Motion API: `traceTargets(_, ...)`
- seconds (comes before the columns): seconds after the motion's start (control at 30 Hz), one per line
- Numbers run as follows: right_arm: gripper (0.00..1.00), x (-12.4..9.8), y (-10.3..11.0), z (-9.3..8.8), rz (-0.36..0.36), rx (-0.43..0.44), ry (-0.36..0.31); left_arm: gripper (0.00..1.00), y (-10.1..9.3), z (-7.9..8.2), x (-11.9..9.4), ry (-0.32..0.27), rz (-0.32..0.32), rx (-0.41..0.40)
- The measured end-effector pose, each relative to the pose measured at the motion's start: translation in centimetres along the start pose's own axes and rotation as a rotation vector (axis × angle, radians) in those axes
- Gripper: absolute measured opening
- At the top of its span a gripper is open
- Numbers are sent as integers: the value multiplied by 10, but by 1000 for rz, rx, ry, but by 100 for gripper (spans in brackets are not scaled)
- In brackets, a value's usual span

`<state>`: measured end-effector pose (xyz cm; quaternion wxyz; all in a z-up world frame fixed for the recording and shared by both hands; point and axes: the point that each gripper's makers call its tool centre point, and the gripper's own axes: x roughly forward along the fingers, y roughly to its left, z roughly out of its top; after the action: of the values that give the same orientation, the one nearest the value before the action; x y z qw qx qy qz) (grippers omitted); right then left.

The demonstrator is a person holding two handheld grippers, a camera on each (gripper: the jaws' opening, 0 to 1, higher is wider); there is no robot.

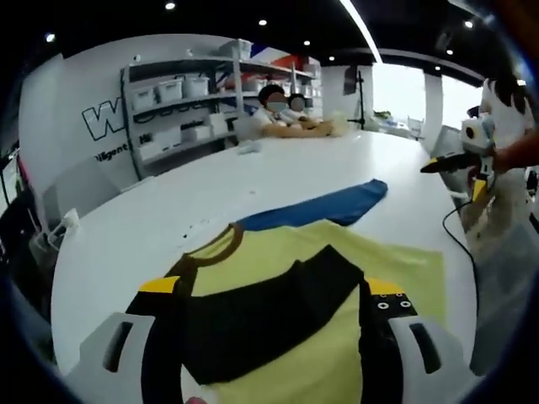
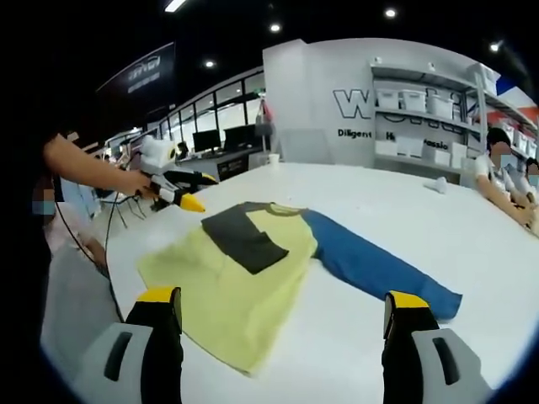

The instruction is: Fold the garment on the visible template until the final outline fits inside the template.

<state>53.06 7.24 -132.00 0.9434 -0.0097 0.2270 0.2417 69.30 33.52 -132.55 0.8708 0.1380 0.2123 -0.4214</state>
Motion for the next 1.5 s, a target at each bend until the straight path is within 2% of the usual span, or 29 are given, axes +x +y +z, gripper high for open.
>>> traceTargets(0.33, 99, 5, -4, 1, 6, -12, 7, 87, 15, -18, -28, 15, 48, -20)
traceTargets(0.83, 98, 12, -16, 1, -1, -27, 24, 88, 20, -41, -70, 32, 80, -32)
traceTargets(1.0, 96, 15, -28, 2, -16, -30, 33, 88, 22, -53, -82, 47, 92, -43)
traceTargets(1.37, 91, 22, -55, 1, -44, -35, 64, 88, 26, -63, -107, 34, 135, -86)
traceTargets(1.5, 85, 23, -71, -1, -68, -26, 79, 88, 26, -67, -113, 36, 144, -90)
